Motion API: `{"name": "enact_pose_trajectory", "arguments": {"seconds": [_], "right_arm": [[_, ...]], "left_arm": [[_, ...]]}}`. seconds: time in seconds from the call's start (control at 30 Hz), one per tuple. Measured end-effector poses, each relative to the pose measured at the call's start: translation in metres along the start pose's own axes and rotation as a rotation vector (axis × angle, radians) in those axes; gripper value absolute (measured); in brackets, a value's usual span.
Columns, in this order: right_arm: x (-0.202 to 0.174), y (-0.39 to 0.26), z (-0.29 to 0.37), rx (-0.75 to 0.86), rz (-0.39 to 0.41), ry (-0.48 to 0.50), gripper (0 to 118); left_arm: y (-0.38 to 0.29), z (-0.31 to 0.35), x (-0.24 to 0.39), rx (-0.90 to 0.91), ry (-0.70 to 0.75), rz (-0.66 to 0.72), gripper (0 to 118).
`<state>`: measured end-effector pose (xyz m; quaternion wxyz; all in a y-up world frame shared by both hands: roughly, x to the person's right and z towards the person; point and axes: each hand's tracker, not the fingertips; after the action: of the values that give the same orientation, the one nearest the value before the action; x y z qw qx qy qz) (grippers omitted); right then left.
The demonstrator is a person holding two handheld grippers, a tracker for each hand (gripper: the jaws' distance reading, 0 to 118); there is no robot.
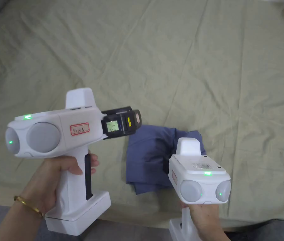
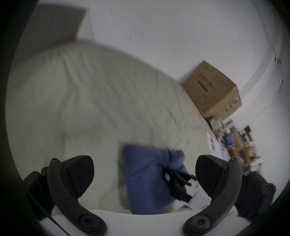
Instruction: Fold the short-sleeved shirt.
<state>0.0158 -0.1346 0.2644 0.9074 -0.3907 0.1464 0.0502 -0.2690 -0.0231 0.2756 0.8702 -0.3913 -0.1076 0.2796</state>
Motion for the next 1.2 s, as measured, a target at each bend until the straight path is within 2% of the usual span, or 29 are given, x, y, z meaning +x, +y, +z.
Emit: {"name": "enact_pose_trajectory", "arguments": {"seconds": [0.13, 0.2, 0.27, 0.33, 0.37, 0.43, 0.47, 0.5, 0.53, 0.6, 0.8, 0.93, 1.03, 1.2], "right_arm": [[0.003, 0.001, 0.001, -0.004, -0.013, 0.014, 0], [0.002, 0.002, 0.005, -0.004, -0.018, 0.02, 0], [0.005, 0.001, 0.006, 0.001, -0.025, 0.032, 0], [0.012, -0.002, 0.004, 0.009, -0.045, 0.054, 0], [0.014, -0.002, 0.004, 0.01, -0.055, 0.064, 0], [0.018, -0.001, 0.003, 0.003, -0.096, 0.087, 0], [0.021, 0.0, 0.002, -0.001, -0.107, 0.098, 0], [0.025, 0.002, 0.002, -0.005, -0.11, 0.115, 0], [0.029, 0.004, 0.002, -0.01, -0.113, 0.131, 0], [0.037, 0.013, 0.008, -0.02, -0.095, 0.165, 0], [0.065, 0.063, 0.09, 0.224, 0.044, 0.121, 0], [0.082, 0.086, 0.138, 0.339, 0.061, 0.105, 0], [0.086, 0.092, 0.158, 0.385, 0.058, 0.104, 0], [0.072, 0.089, 0.169, 0.415, 0.121, 0.082, 0]], "left_arm": [[-0.005, -0.06, -0.047, -0.237, -0.11, 0.187, 117], [-0.011, -0.083, -0.063, -0.316, -0.156, 0.255, 108], [-0.015, -0.101, -0.08, -0.343, -0.194, 0.27, 98], [-0.018, -0.114, -0.085, -0.367, -0.249, 0.275, 97], [-0.022, -0.112, -0.078, -0.361, -0.278, 0.272, 92], [-0.021, -0.121, -0.079, -0.391, -0.361, 0.281, 79], [-0.02, -0.128, -0.08, -0.403, -0.328, 0.298, 74], [-0.023, -0.133, -0.075, -0.423, -0.252, 0.279, 53], [-0.025, -0.135, -0.074, -0.419, -0.216, 0.246, 27], [-0.018, -0.131, -0.077, -0.421, -0.264, 0.289, 24], [0.009, -0.118, -0.034, -0.472, -0.15, 0.211, 21], [0.042, -0.077, -0.024, -0.448, -0.076, 0.049, 20], [0.077, -0.03, -0.055, -0.412, 0.054, 0.003, 20], [0.132, 0.045, -0.137, -0.374, 0.308, 0.014, 21]]}}
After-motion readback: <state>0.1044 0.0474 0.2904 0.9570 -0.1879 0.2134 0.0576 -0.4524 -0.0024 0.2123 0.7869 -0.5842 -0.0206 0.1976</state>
